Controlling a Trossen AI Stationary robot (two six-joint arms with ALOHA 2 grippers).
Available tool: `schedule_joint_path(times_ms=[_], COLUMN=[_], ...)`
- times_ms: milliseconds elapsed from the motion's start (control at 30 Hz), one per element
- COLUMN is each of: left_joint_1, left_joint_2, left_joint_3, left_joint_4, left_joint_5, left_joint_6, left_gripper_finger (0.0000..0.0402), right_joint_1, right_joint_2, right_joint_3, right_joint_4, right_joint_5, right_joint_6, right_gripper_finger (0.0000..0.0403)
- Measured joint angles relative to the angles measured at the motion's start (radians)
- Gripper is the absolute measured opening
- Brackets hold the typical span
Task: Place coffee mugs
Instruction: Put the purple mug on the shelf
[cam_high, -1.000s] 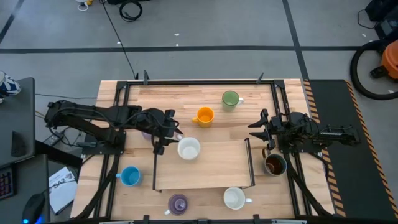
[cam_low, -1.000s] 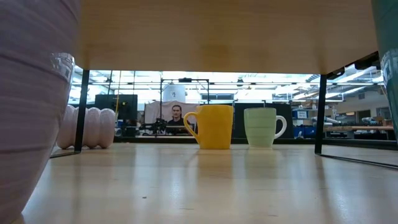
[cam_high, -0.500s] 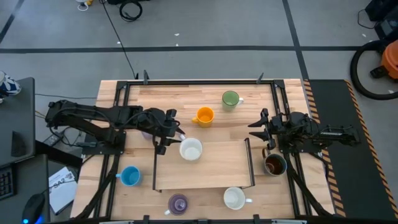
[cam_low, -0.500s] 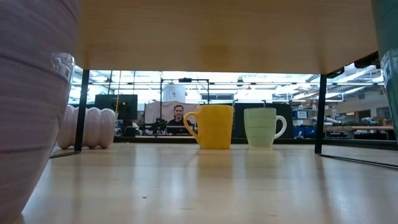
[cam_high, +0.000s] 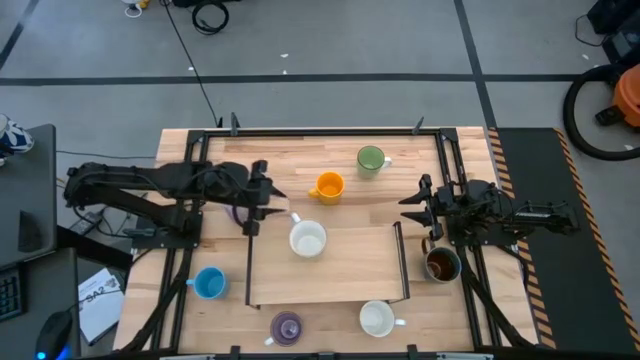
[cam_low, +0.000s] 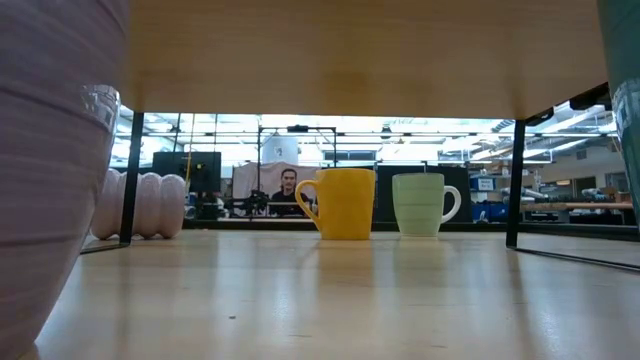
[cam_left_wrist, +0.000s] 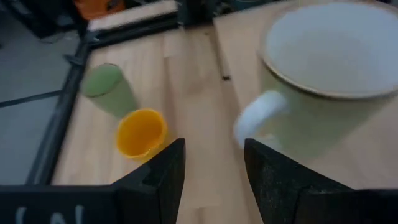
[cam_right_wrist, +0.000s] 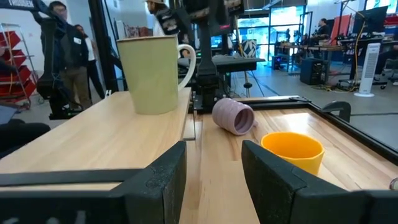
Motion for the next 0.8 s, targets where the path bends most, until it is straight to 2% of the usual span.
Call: schedule_joint_path(times_ms=[333,533,633,800], left_joint_1=[0.077,0.169,0.239,0.377], left_joint_2=[-0.158,-0.199,-0.192,-0.126], left_joint_3=[0.0,0.0,0.0,0.0], left_joint_4=[-0.112,-0.173,-0.178,-0.157], left_joint_5=[-0.075,-0.08,-0.043,0.106], left_joint_6=[-0.003,-0.101,-0.119,-0.123], left_gripper_finger=[0.0172,0.0172,0.0172,0.0172], right_joint_1=[-0.001,-0.001,-0.001,-0.001], right_joint_2=[0.0,0.0,0.0,0.0], right_joint_3=[0.0,0.0,0.0,0.0], right_joint_4=[0.033,0.063,0.076,0.082], right_joint_5=[0.023,0.03,0.03,0.03], right_joint_6=[0.0,0.0,0.0,0.0], right_gripper_finger=[0.016,0.016,0.016,0.016])
